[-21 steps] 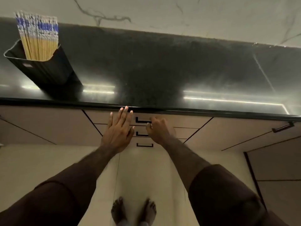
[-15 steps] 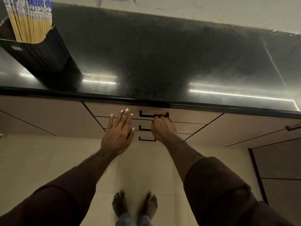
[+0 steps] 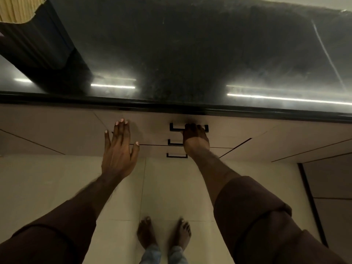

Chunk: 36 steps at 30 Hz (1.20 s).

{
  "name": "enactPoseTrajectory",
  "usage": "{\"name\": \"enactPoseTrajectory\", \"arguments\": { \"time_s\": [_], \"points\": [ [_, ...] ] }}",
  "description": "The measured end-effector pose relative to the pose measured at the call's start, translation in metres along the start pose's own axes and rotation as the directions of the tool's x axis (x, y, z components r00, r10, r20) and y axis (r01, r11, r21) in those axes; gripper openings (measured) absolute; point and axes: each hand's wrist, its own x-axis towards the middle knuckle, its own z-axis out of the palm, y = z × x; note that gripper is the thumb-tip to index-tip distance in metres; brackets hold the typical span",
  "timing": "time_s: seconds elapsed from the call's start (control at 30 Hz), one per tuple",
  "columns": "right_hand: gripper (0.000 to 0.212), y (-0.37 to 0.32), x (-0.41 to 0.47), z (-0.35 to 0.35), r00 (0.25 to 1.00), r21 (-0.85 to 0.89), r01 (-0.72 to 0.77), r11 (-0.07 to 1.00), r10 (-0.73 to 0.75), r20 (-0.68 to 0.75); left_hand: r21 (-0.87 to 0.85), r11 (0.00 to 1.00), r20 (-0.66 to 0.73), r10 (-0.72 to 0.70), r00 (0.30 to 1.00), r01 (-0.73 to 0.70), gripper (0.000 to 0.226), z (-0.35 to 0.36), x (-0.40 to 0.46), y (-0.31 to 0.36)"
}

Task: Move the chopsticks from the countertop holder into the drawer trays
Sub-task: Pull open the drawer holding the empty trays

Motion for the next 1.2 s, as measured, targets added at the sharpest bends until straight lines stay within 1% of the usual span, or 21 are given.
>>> {"name": "enactPoseTrajectory", "arguments": {
  "time_s": [0.13, 0.23, 0.37, 0.5, 0.7, 0.8, 0.93, 1.2],
  "points": [
    [0.041, 0.000, -0.022, 0.012, 0.998, -0.019, 0.009, 1.000, -0.010, -0.064, -0.034, 0.998, -0.014, 0.048, 0.999, -0.049, 0.070, -0.002, -0.015, -0.012],
    [0.040, -0.001, -0.040, 0.016, 0.995, -0.067, 0.005, 0.998, -0.011, -0.097, -0.054, 0.996, -0.027, 0.071, 0.997, -0.072, 0.071, 0.000, -0.038, -0.012],
    [0.039, 0.002, -0.081, 0.031, 0.994, -0.069, 0.003, 0.998, -0.010, -0.108, -0.067, 0.997, -0.059, 0.040, 0.997, -0.043, 0.072, -0.001, -0.069, -0.013],
    [0.043, 0.007, -0.134, 0.050, 0.995, -0.034, -0.008, 0.999, 0.004, -0.102, -0.070, 0.991, -0.102, 0.107, 0.989, -0.114, 0.072, -0.005, -0.114, -0.007],
    [0.046, 0.013, -0.204, 0.076, 0.993, 0.000, 0.010, 1.000, -0.010, -0.122, -0.114, 0.990, -0.222, 0.062, 0.973, -0.089, 0.071, 0.000, -0.190, 0.017],
    [0.042, 0.017, -0.238, 0.086, 0.993, 0.003, 0.020, 1.000, -0.019, -0.118, -0.127, 0.988, -0.252, 0.053, 0.966, -0.088, 0.070, -0.002, -0.226, 0.030],
    [0.036, 0.020, -0.288, 0.098, 0.994, 0.018, 0.019, 1.000, -0.017, -0.107, -0.112, 0.986, -0.275, 0.085, 0.958, -0.120, 0.070, -0.014, -0.267, 0.042],
    [0.030, 0.030, -0.360, 0.129, 0.999, 0.053, -0.021, 0.998, 0.023, -0.044, -0.105, 0.983, -0.243, 0.120, 0.963, -0.149, 0.071, -0.027, -0.314, 0.048]
  ]
}}
